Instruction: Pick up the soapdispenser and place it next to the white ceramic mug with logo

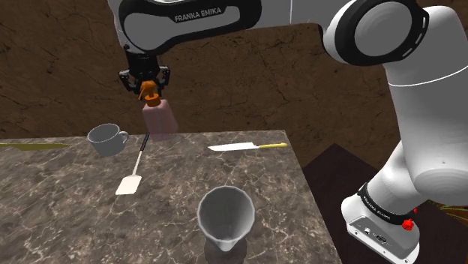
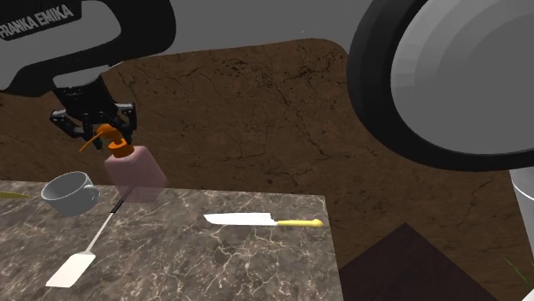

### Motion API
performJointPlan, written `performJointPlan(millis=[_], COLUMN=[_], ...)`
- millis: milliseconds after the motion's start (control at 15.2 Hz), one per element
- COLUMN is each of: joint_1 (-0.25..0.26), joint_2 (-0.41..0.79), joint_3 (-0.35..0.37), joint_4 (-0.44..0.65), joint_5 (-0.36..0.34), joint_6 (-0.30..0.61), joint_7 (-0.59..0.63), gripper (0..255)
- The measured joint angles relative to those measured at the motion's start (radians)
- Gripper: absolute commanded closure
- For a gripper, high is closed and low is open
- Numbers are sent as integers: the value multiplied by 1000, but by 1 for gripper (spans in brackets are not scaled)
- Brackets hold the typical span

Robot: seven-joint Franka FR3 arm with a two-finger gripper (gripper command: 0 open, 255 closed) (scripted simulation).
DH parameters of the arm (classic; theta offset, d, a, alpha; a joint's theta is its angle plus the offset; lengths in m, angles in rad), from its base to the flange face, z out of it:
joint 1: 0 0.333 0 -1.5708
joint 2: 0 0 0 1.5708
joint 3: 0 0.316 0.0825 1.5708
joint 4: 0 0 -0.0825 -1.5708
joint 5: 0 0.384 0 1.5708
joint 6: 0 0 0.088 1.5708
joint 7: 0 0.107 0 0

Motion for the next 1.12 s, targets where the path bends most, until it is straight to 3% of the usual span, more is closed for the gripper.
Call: performJointPlan(millis=[396, 792, 858, 1122], joint_1=[-9, -11, -11, -11], joint_2=[4, 4, 4, 4], joint_3=[-4, -5, -5, -5], joint_4=[-73, -82, -82, -82], joint_5=[-9, -9, -9, -9], joint_6=[74, 83, 83, 83], joint_7=[17, 18, 18, 18], gripper=[255, 255, 0, 0])
